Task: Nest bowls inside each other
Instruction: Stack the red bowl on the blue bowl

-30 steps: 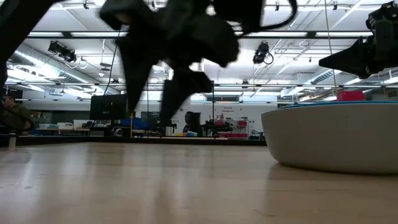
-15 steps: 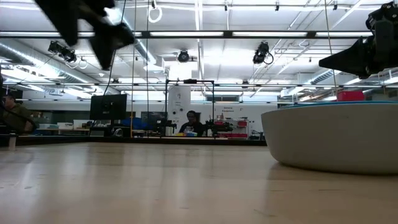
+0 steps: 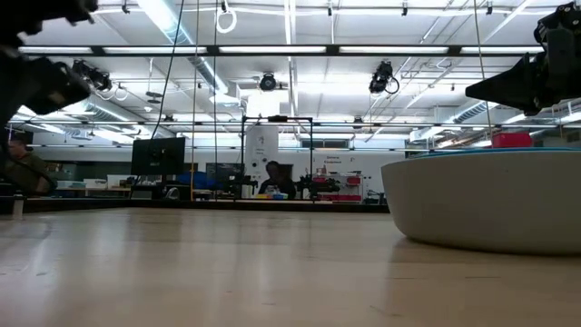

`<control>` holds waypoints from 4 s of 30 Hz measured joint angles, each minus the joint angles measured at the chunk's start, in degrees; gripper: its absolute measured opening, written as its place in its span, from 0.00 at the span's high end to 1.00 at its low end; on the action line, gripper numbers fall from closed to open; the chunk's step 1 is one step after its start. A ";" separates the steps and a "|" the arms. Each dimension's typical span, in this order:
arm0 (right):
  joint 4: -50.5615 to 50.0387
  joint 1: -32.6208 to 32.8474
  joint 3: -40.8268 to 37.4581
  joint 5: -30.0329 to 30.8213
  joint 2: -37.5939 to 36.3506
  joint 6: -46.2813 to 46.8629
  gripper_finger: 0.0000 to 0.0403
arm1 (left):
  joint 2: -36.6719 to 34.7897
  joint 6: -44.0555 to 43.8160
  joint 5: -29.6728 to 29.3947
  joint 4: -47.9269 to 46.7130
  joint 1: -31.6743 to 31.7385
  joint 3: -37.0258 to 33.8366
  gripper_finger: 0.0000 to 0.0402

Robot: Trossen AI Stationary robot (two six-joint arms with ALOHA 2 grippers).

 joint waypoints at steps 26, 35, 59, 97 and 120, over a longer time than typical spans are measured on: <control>-0.16 0.01 0.00 0.09 0.02 0.19 0.94 | 14.10 0.18 2.06 7.26 -0.76 -2.97 0.70; -0.48 0.01 0.00 0.04 0.02 0.64 0.94 | 13.51 9.56 -4.34 12.77 2.19 -2.96 0.98; -2.11 0.00 0.00 -0.02 0.04 1.73 0.94 | 34.45 51.41 17.57 42.18 33.16 24.86 0.99; -4.18 0.01 0.00 -0.09 0.02 1.73 0.94 | 58.88 54.97 14.36 19.32 33.18 52.82 0.99; -4.04 0.02 0.00 -0.09 0.02 2.14 0.94 | 58.45 51.94 11.48 -1.51 32.22 58.91 0.37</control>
